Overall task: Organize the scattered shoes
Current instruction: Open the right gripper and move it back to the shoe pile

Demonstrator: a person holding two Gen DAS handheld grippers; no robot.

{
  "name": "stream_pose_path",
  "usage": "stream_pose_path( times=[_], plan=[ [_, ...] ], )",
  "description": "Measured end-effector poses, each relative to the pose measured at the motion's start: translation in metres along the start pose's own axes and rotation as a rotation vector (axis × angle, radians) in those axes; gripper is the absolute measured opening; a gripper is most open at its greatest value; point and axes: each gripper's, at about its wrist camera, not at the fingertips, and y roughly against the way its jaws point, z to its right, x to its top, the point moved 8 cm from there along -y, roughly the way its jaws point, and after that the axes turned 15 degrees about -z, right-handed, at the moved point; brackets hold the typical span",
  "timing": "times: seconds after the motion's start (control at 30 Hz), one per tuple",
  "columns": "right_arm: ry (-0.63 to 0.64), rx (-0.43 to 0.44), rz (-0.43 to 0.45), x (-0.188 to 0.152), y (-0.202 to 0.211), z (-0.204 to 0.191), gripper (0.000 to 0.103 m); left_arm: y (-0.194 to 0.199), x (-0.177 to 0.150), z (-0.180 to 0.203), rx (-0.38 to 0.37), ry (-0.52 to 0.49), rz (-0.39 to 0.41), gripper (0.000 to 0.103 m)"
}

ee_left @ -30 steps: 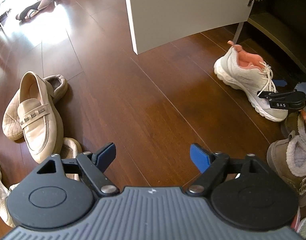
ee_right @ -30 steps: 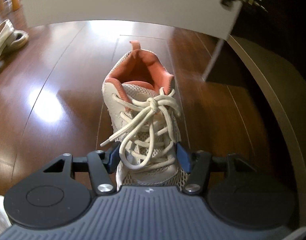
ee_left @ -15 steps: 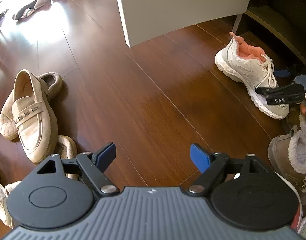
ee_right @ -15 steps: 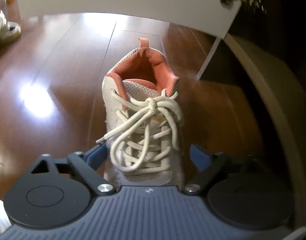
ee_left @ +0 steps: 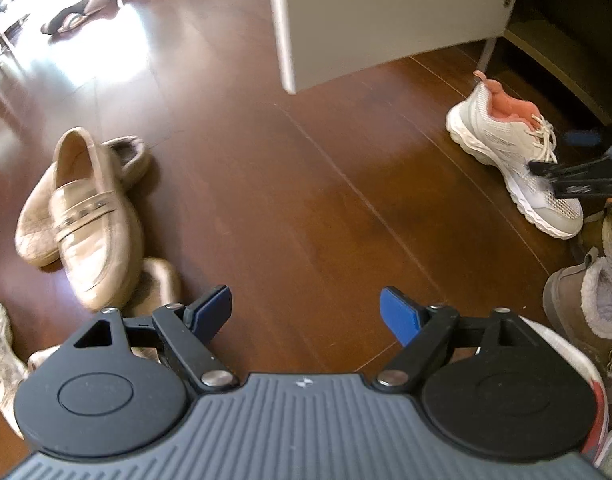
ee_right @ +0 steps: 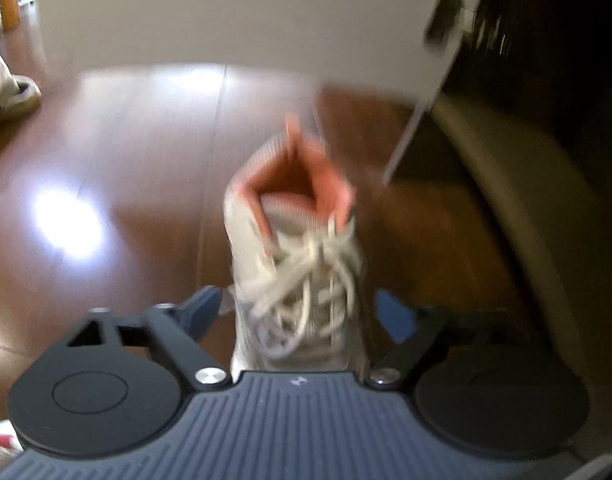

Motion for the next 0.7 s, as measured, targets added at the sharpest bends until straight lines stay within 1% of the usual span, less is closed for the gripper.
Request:
stream_pose_path(
  times=[0.07,0.2,0.23,0.33,0.4,0.43,0.5,0.53,0.6,0.7],
  plan=[
    [0.042,0.075,0.023,0.01,0.032,-0.025,0.097,0.006,-0.013,-0.016,0.0,0.021,-0.003,0.083],
    [0.093,0.214,-0.001,0.019,0.071,-0.081,0.099,0.017,-0.05,-0.054,0.006,0.066,-0.02,0.083],
    [0.102,0.243,-0.011,0.02,0.078,-0.093,0.099,0.02,-0.064,-0.068,0.008,0.083,-0.026,0.083],
    [0.129,0.37,-0.068,0.018,0.101,-0.146,0.099,0.029,-0.105,-0.111,0.04,0.156,-0.031,0.084],
    [0.139,0.418,-0.099,0.016,0.111,-0.172,0.1,0.033,-0.129,-0.14,0.07,0.223,-0.031,0.085],
    [0.145,0.441,-0.113,0.015,0.116,-0.186,0.102,0.035,-0.143,-0.158,0.088,0.273,-0.033,0.086],
    [0.176,0.458,-0.135,0.014,0.121,-0.212,0.102,0.035,-0.168,-0.191,0.119,0.37,-0.043,0.086],
    [0.187,0.457,-0.139,0.013,0.124,-0.223,0.102,0.034,-0.183,-0.21,0.137,0.428,-0.05,0.086],
    [0.196,0.446,-0.14,0.017,0.125,-0.243,0.102,0.031,-0.204,-0.236,0.158,0.512,-0.067,0.086],
    [0.157,0.431,-0.138,0.029,0.119,-0.262,0.102,0.024,-0.241,-0.281,0.151,0.685,-0.1,0.086]
  ],
)
